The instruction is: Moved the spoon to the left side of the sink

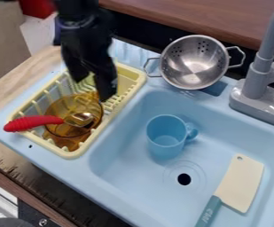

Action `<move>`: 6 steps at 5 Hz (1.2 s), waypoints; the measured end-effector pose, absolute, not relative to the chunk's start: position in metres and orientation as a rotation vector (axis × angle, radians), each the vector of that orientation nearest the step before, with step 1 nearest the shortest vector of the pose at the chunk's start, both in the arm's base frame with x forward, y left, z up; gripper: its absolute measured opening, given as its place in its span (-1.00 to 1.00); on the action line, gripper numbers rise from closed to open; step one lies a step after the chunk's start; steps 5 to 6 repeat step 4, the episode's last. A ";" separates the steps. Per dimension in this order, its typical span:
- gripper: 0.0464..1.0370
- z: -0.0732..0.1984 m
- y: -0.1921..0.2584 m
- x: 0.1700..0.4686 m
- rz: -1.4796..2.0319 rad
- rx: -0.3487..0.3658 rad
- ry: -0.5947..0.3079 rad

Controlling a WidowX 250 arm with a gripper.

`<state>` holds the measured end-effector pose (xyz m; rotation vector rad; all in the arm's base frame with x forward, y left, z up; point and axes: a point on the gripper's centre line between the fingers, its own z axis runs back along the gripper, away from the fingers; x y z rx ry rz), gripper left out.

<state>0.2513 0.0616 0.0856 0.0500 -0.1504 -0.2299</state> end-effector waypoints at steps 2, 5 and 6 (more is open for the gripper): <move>0.93 0.094 0.050 0.270 -0.212 0.044 -0.186; 0.93 0.102 0.071 0.304 -0.017 0.084 -0.166; 0.93 0.102 0.071 0.304 -0.017 0.084 -0.166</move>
